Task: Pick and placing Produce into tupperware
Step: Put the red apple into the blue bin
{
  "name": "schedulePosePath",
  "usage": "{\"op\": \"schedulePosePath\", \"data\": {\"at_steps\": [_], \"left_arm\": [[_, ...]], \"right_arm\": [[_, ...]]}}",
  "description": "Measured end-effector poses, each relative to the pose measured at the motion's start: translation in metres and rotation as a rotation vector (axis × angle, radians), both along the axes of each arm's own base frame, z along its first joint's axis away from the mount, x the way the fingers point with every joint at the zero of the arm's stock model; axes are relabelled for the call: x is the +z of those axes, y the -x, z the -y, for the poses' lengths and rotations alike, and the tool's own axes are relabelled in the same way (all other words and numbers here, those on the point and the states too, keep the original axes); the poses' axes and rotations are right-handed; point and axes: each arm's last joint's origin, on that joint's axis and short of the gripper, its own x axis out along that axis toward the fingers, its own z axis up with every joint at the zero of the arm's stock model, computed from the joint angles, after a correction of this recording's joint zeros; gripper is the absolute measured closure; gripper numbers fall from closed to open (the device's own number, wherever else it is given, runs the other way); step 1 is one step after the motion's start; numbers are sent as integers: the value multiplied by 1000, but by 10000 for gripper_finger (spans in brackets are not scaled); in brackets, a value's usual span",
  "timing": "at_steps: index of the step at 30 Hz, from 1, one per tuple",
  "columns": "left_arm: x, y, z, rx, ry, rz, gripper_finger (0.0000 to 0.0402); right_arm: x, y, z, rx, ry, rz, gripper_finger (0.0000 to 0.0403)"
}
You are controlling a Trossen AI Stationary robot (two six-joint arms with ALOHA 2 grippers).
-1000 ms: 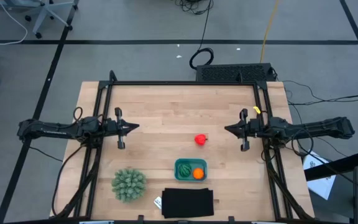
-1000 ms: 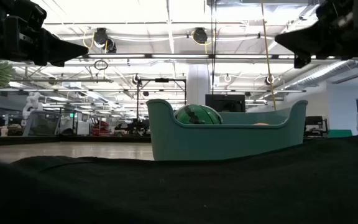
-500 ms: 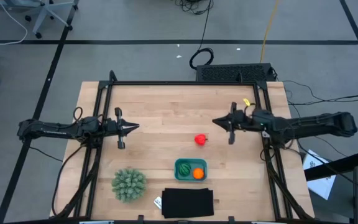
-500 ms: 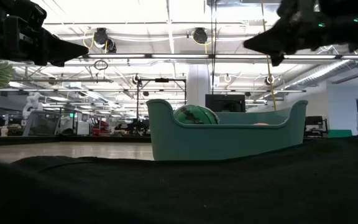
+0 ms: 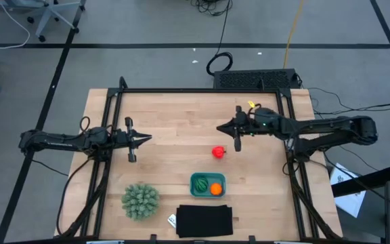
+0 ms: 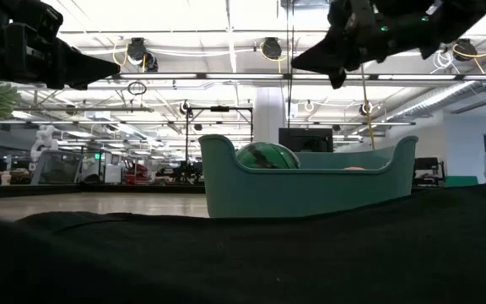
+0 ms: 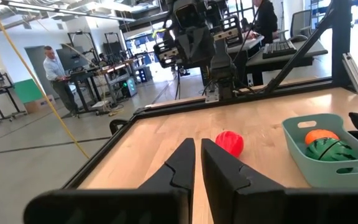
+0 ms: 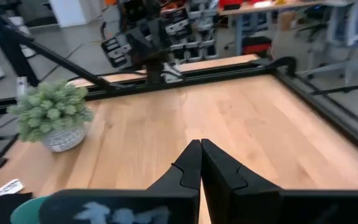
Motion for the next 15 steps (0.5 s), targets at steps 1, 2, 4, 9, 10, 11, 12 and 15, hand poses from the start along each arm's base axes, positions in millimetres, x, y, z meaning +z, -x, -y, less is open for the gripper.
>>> {"op": "schedulePosePath", "data": {"at_steps": [1,2,4,9,10,11,12,15], "left_arm": [[0,0,0,0,0,0,369],[0,0,0,0,0,1,369],[0,0,0,0,0,0,369],[0,0,0,0,0,1,369],[0,0,0,0,0,1,369],[0,0,0,0,1,1,369],[0,0,0,0,1,1,369],[0,0,0,0,1,1,369]], "right_arm": [[0,-3,1,11,-13,-6,403],[1,-6,3,11,-26,-17,403],[2,-12,6,13,-40,-50,403],[8,-27,12,5,-61,-121,403],[10,-29,13,5,-63,-134,403],[12,-32,14,5,-66,-147,403],[13,-35,15,4,-68,-159,403],[18,-43,16,5,-74,-187,403]]}}
